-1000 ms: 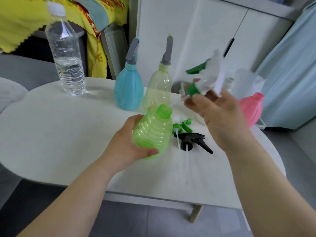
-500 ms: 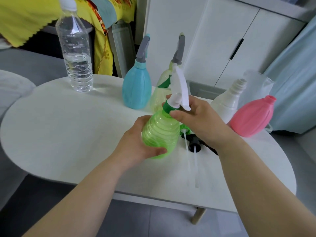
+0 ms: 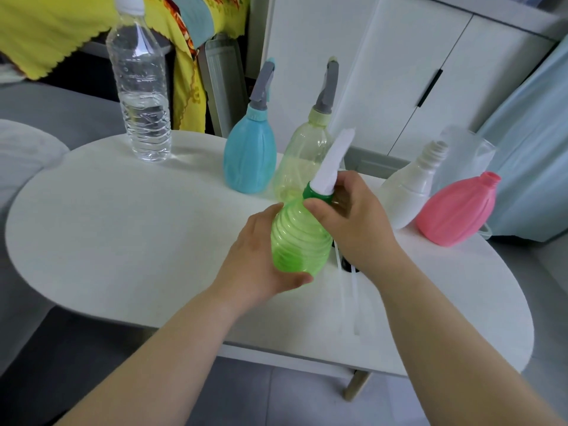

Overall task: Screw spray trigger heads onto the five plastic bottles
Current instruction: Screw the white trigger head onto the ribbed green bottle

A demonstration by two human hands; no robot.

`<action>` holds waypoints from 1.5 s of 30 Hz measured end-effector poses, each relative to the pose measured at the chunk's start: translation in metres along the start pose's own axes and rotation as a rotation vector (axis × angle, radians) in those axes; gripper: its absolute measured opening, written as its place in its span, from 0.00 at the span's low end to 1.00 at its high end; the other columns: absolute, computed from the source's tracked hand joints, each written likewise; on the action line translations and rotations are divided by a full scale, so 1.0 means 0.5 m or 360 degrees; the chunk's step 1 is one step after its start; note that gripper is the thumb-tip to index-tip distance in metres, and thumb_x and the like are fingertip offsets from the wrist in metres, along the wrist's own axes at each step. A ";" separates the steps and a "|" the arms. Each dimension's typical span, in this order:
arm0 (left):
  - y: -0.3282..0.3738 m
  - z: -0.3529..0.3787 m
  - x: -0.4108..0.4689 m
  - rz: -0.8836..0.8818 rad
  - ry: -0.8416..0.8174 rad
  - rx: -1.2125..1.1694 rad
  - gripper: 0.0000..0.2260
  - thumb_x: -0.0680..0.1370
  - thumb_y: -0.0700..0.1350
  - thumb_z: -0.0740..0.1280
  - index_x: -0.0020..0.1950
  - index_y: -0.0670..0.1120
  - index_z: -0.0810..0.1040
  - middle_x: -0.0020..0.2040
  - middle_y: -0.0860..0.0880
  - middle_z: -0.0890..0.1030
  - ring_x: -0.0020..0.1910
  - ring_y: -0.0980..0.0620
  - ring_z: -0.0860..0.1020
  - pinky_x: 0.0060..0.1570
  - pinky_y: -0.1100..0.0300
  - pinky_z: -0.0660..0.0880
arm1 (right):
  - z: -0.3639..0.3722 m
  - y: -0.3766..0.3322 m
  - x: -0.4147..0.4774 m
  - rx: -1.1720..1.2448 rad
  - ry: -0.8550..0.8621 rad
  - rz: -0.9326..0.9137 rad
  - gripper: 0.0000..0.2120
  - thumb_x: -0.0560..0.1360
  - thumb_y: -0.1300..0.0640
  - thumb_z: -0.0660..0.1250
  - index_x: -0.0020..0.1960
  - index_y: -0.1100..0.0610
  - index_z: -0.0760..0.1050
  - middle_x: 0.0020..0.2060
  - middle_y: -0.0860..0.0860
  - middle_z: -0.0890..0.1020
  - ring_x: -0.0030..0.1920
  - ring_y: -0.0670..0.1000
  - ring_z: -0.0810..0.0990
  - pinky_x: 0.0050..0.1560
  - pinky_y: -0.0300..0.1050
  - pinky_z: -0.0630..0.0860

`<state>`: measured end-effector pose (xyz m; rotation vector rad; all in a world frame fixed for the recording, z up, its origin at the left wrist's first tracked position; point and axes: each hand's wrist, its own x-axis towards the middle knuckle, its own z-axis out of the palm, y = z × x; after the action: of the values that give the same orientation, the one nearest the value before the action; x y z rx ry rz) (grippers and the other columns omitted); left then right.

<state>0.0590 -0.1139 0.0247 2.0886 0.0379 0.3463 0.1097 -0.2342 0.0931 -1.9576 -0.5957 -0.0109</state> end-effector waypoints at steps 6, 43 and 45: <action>0.000 -0.034 0.018 0.0045 -0.0433 -0.0476 0.34 0.57 0.40 0.75 0.53 0.68 0.66 0.47 0.70 0.76 0.47 0.71 0.74 0.39 0.79 0.69 | -0.030 -0.004 0.006 0.0386 -0.0482 -0.0003 0.13 0.71 0.65 0.66 0.48 0.48 0.72 0.46 0.43 0.81 0.47 0.36 0.80 0.50 0.31 0.75; 0.020 -0.005 0.004 -0.0005 -0.0452 -0.0561 0.36 0.56 0.45 0.73 0.57 0.63 0.62 0.54 0.64 0.72 0.50 0.75 0.71 0.46 0.78 0.70 | -0.028 0.016 -0.026 0.0699 -0.0328 0.0090 0.19 0.62 0.60 0.69 0.50 0.63 0.68 0.44 0.45 0.82 0.47 0.44 0.81 0.50 0.42 0.78; 0.014 -0.017 0.004 -0.0055 -0.0483 -0.0591 0.33 0.56 0.45 0.75 0.54 0.64 0.63 0.52 0.66 0.72 0.47 0.77 0.71 0.42 0.81 0.67 | -0.033 0.010 -0.022 0.0736 -0.0405 0.0108 0.24 0.62 0.60 0.68 0.54 0.67 0.66 0.45 0.46 0.82 0.46 0.44 0.81 0.47 0.39 0.79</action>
<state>0.0578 -0.1102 0.0352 1.7483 -0.1600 0.0087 0.1061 -0.2543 0.0934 -1.5353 -0.6318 0.3910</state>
